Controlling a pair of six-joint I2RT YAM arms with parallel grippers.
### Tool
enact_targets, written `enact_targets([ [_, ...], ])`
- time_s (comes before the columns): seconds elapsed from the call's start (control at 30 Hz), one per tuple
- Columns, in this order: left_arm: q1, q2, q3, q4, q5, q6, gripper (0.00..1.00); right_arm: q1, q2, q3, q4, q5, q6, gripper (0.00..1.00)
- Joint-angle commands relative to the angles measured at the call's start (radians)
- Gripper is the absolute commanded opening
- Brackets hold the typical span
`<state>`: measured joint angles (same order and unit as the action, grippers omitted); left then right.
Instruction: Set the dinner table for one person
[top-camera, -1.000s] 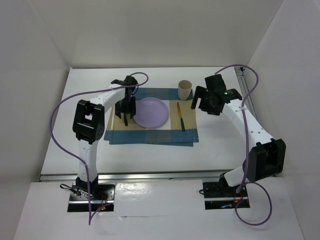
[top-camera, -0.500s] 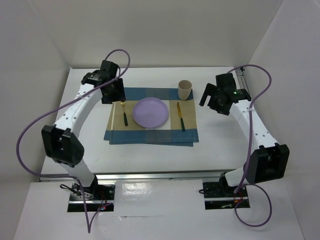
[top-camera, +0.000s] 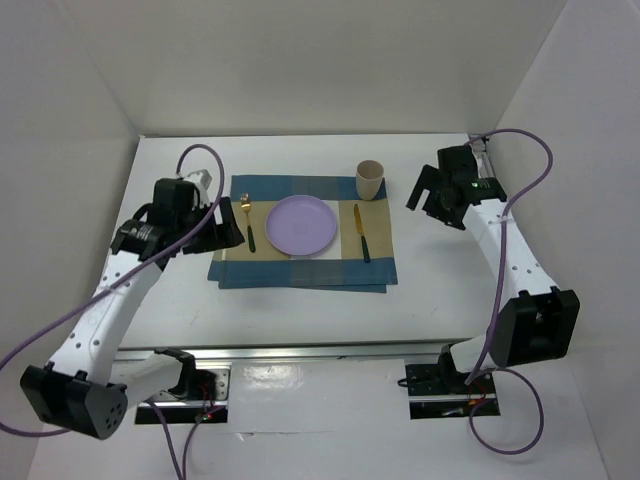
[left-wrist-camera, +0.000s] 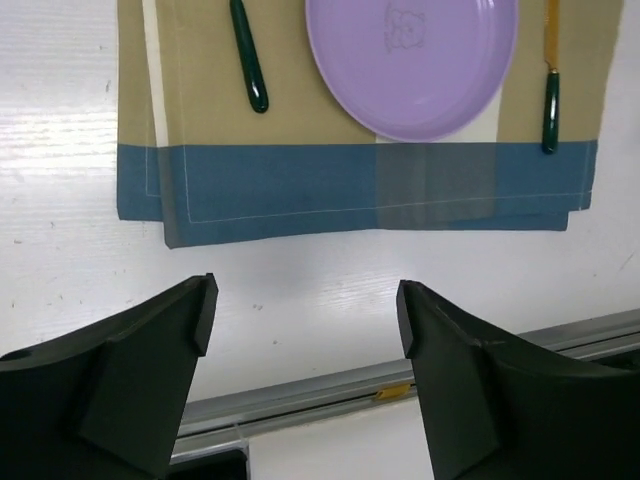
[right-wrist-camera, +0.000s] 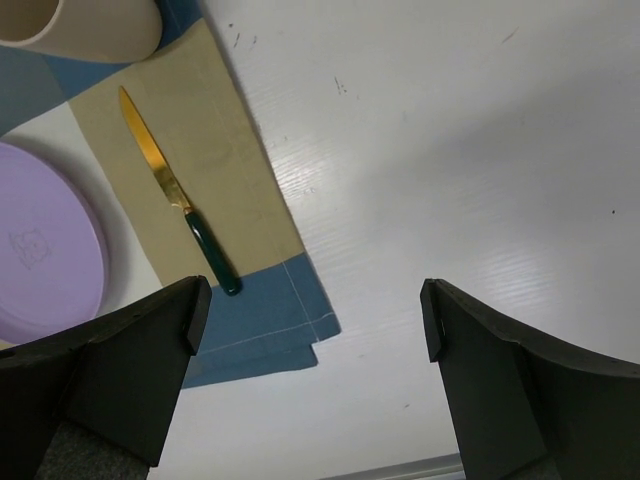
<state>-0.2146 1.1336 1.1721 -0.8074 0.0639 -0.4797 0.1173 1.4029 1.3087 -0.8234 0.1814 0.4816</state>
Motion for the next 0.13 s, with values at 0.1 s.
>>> enact_targets([
  [0.1,0.000,-0.103,-0.042,0.065,0.045,0.006,0.92,-0.016,-0.074,-0.049,0.042,0.046,0.000,1.00],
])
